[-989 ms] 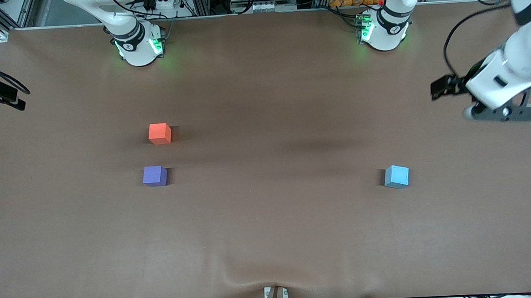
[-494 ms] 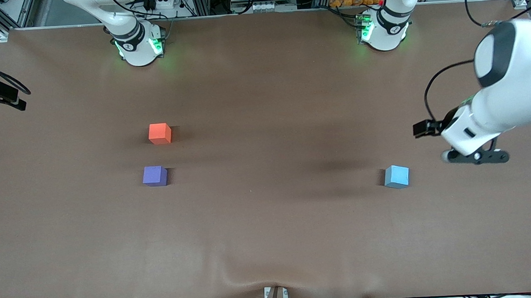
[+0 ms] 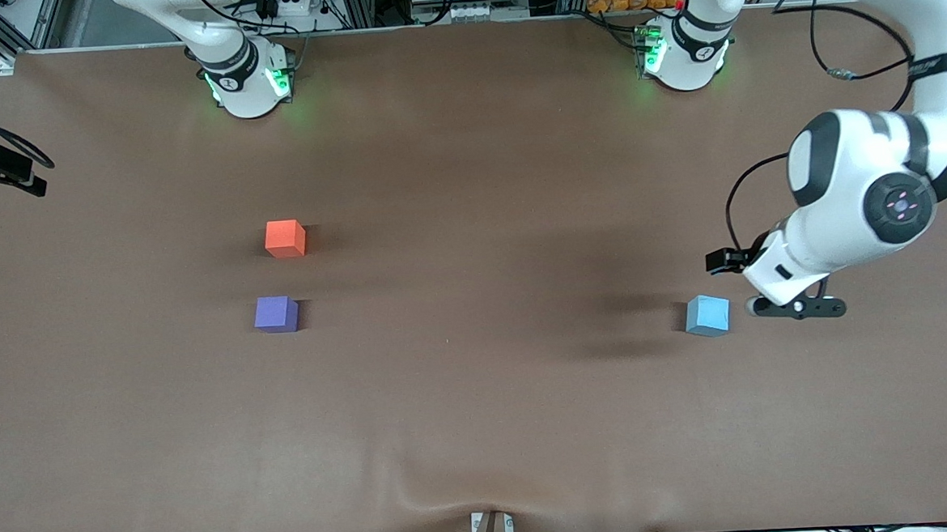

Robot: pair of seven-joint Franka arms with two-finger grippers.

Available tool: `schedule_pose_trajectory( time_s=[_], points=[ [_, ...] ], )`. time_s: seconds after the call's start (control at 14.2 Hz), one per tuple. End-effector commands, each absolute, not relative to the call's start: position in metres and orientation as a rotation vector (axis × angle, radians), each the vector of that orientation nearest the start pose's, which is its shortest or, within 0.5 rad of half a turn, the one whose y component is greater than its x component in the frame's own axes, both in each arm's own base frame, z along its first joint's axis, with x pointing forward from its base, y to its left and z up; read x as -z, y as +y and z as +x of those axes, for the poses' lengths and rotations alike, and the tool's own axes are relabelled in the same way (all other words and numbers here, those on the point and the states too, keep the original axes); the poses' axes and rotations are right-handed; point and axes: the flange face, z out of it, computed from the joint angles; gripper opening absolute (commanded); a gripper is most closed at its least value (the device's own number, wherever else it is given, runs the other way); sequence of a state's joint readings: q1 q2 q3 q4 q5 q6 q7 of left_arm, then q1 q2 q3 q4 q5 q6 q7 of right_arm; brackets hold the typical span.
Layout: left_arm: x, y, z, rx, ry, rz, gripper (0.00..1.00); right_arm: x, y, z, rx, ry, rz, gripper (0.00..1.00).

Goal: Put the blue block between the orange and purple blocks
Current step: 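Lower the left gripper over the light blue cube and grasp it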

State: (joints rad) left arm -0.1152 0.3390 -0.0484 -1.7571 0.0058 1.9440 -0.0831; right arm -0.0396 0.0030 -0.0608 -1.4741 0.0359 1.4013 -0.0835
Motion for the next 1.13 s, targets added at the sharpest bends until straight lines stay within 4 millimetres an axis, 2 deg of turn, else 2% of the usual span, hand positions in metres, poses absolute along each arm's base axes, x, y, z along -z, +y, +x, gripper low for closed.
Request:
schedule_pose_trajectory(
  time_s=[0.0,0.21,0.35,0.57,0.78,1.06],
  points=[
    [-0.32,-0.098,0.627,-0.244,0.1,-3.12,1.0,-0.658,-0.052,0.525,-0.107,0.042,-3.086,1.0],
    [-0.281,-0.095,0.636,-0.232,0.147,-3.121,1.0,-0.658,-0.052,0.525,-0.107,0.042,-3.086,1.0],
    [-0.264,-0.092,0.644,-0.195,0.231,-3.081,1.0,-0.658,-0.052,0.525,-0.107,0.042,-3.086,1.0],
    [-0.237,-0.097,0.657,-0.175,0.26,-3.071,1.0,-0.658,-0.052,0.525,-0.107,0.042,-3.086,1.0],
    [-0.21,-0.098,0.657,-0.178,0.263,-3.074,1.0,-0.658,-0.053,0.525,-0.107,0.045,-3.086,1.0],
    [-0.195,-0.101,0.654,-0.209,0.284,-3.068,1.0,-0.658,-0.053,0.525,-0.109,0.047,-3.086,1.0]
  ],
)
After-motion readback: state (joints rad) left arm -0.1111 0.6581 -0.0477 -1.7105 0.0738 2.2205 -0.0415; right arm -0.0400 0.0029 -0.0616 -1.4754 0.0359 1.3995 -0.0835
